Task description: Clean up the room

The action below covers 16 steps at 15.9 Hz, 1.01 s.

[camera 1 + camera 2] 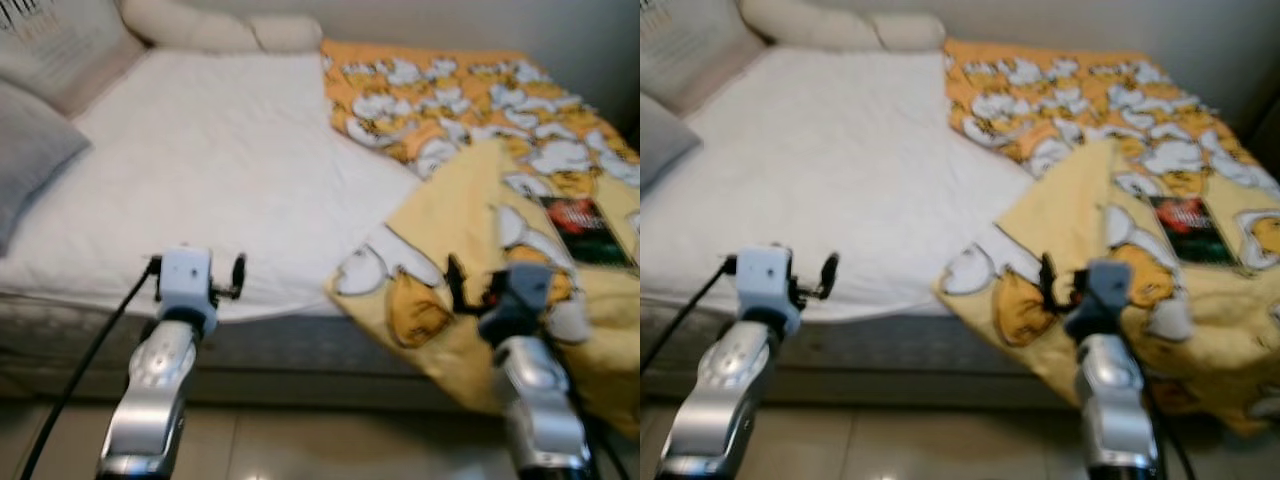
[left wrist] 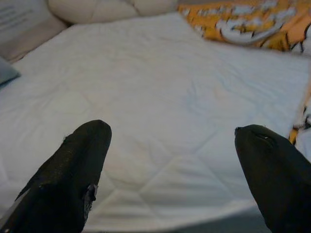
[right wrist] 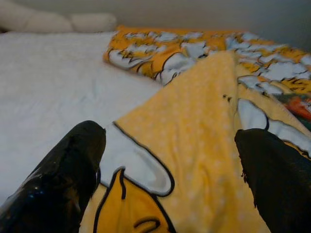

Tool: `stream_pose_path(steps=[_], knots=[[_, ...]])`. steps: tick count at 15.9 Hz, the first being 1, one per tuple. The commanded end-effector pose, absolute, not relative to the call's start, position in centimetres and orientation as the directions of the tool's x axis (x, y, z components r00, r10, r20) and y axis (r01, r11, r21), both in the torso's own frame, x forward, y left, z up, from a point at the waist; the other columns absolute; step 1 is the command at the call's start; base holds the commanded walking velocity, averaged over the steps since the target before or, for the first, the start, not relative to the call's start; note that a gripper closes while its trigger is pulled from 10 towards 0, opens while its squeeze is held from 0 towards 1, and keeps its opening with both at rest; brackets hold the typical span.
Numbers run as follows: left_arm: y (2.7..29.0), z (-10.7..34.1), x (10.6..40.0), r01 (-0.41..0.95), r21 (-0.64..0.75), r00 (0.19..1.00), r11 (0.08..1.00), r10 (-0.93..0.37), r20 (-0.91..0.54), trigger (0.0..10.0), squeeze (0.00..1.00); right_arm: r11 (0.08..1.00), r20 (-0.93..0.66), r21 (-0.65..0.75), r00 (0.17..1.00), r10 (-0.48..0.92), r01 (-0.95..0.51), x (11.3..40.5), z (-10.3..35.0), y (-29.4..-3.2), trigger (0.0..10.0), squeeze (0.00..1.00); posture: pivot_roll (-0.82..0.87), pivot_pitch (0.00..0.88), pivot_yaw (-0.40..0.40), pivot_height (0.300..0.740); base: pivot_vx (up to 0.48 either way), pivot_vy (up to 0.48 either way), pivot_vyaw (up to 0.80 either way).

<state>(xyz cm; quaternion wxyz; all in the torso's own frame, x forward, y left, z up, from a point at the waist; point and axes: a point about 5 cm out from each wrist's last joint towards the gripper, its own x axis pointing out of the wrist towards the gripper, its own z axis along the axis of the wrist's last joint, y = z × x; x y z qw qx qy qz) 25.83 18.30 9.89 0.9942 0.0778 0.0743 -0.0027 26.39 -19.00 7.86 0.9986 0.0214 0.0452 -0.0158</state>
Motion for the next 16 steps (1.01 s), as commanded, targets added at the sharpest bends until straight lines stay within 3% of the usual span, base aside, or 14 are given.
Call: stream_pose_path(steps=[1, 12, 16], knots=[[18.17, 10.33, 26.10, 0.019, 0.156, 0.991, 0.988, 0.003, -0.135, 10.0, 1.00, 0.999, -0.094, 0.022, 0.995, -0.031, 0.033, 26.65, 8.04, -19.13, 10.0, 1.00, -0.02, 0.000, 0.006, 0.740, 0.000, -0.480, 0.00], [18.40, 10.46, 26.40, 0.020, 0.167, 0.990, 0.986, 0.003, -0.139, 10.0, 1.00, 0.998, -0.100, 0.044, 0.995, -0.028, 0.033, 26.99, 7.86, -18.88, 10.0, 1.00, -0.02, 0.000, 0.014, 0.740, 0.000, -0.480, 0.75], [18.52, 10.49, 26.44, 0.019, 0.168, 0.990, 0.986, 0.005, -0.141, 10.0, 1.00, 0.997, -0.104, 0.066, 0.994, -0.033, 0.040, 27.06, 7.71, -18.84, 10.0, 1.00, -0.02, 0.000, 0.017, 0.740, 0.000, -0.480, 0.00]])
